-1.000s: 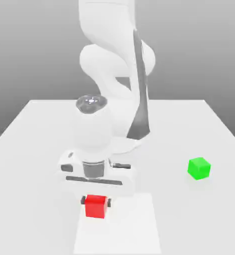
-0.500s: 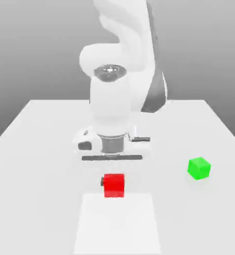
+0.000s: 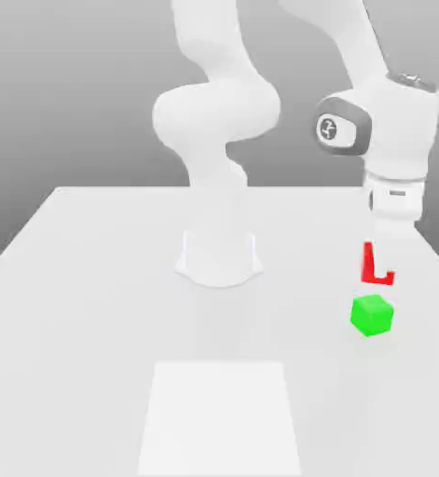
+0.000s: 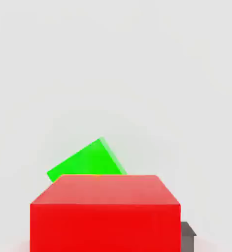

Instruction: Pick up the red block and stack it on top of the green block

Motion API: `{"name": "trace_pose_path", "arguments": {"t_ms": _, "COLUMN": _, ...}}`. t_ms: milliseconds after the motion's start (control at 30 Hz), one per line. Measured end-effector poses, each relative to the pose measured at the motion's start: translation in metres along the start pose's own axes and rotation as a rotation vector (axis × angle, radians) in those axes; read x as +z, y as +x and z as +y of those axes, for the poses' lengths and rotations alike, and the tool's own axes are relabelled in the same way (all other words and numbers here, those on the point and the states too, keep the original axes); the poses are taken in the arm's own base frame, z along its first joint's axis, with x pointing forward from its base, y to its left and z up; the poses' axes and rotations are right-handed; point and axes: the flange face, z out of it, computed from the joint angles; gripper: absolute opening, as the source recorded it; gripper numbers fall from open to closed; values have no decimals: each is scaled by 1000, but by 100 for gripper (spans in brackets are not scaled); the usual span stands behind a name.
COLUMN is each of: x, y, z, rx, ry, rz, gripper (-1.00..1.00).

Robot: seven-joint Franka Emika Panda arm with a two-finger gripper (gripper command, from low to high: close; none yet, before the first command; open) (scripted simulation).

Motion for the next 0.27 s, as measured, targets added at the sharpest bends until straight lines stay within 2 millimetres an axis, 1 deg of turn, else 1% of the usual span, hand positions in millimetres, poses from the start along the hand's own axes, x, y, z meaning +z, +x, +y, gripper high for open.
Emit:
{"name": "trace_pose_path", "arguments": {"t_ms": 167, "x": 40, "y": -2, "z": -3, "rx": -13, "ry": 0, "rz": 0, "gripper": -100}}
{"name": "trace_pose_path", "arguments": {"t_ms": 200, "x": 45, "y": -3, "z": -2, "rx": -11, "ry": 2, "rz": 0, "gripper": 100}}
{"name": "trace_pose_path", "arguments": {"t_ms": 267, "x": 45, "y": -2, "z": 1, "rx": -2, "ry": 2, "rz": -1, "gripper": 100}}
